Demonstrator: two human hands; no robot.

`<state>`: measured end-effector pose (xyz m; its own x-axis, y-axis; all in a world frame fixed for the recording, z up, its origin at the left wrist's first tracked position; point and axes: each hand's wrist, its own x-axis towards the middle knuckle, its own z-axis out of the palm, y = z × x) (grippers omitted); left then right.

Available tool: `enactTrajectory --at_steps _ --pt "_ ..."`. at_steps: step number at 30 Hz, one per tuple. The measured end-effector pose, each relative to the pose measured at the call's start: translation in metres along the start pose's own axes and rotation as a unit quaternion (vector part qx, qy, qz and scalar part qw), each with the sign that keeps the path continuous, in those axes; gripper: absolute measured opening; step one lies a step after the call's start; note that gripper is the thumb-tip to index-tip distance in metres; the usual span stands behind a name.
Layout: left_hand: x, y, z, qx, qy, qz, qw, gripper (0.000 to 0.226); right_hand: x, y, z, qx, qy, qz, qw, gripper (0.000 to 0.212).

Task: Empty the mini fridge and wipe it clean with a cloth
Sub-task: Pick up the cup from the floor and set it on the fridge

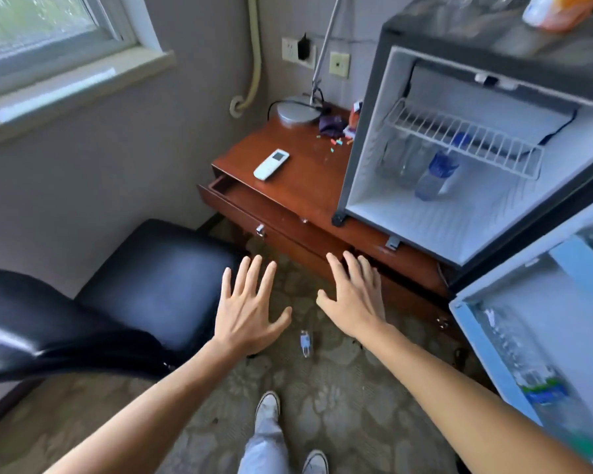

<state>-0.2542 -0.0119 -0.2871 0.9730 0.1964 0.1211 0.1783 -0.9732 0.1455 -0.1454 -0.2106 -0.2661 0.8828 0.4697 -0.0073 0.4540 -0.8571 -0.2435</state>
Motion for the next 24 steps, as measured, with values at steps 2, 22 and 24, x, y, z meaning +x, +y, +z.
enactTrajectory --at_steps 2,22,24 --pt "-0.008 0.0 0.027 -0.008 -0.024 -0.007 1.0 0.096 -0.009 0.004 0.029 0.003 -0.022 0.008 1.0 0.077" --pt "0.018 -0.088 0.524 -0.026 -0.098 0.0 0.995 0.1 0.09 0.113 0.587 -0.013 -0.157 0.12 0.98 0.088" --pt "0.026 -0.096 0.575 -0.021 -0.101 0.016 0.995 0.102 0.099 0.128 0.656 -0.012 -0.17 0.127 0.977 0.087"
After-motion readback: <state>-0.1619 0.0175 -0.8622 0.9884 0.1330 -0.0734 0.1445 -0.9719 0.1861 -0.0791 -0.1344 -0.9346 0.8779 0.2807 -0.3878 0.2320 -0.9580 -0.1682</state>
